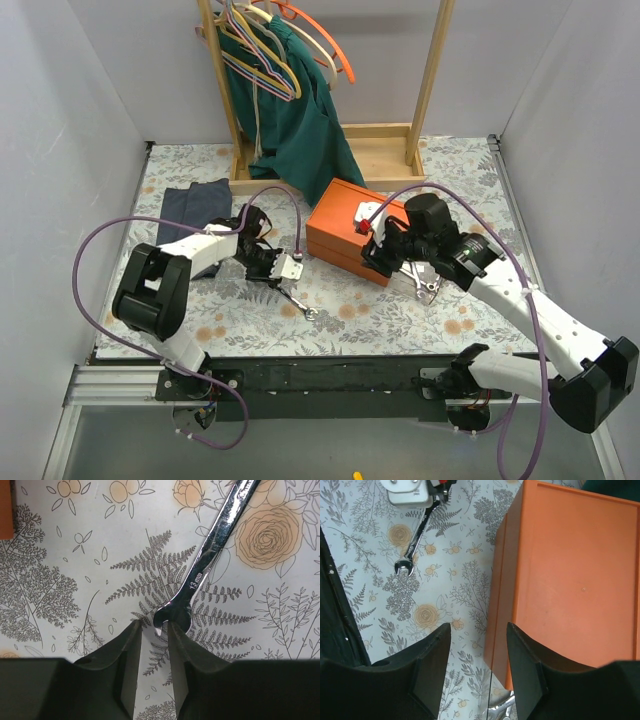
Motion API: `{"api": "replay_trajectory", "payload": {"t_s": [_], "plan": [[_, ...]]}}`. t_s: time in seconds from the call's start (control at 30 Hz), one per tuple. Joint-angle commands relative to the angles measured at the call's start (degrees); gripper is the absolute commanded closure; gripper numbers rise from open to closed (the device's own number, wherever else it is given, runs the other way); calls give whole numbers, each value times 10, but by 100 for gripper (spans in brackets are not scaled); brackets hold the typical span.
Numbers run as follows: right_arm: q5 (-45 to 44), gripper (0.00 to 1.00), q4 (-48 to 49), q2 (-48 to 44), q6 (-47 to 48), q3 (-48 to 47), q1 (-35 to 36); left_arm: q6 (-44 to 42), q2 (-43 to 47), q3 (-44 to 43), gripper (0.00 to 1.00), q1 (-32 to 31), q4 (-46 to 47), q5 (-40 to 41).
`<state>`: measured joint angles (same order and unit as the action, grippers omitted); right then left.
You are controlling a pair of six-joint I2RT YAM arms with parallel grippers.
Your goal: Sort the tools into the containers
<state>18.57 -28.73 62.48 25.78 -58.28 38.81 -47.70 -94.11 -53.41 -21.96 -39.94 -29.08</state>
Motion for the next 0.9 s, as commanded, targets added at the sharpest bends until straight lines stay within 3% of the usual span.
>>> {"api": "replay_trajectory", "payload": {"t_s": [0.0, 0.17, 0.4, 0.57, 0.63, 0.87], "plan": [[3, 45, 8, -37, -1, -19, 40, -5, -57, 1, 74, -12, -65, -4], [-75, 41, 72, -71, 8, 60, 117, 9, -88, -12, 81, -19, -94, -7], [-99, 34, 241, 6, -2, 147, 248, 18, -115, -14, 89, -20, -129, 2], [-115, 34, 400, 125, -57, 169, 278, 33, -119, -6, 97, -20, -147, 6], [-114, 33, 464, 131, -57, 200, 286, 51, -129, -13, 100, -20, -168, 0], [-143, 30, 514, 178, -63, 220, 302, 95, -161, -61, 100, -20, -238, -49]]}}
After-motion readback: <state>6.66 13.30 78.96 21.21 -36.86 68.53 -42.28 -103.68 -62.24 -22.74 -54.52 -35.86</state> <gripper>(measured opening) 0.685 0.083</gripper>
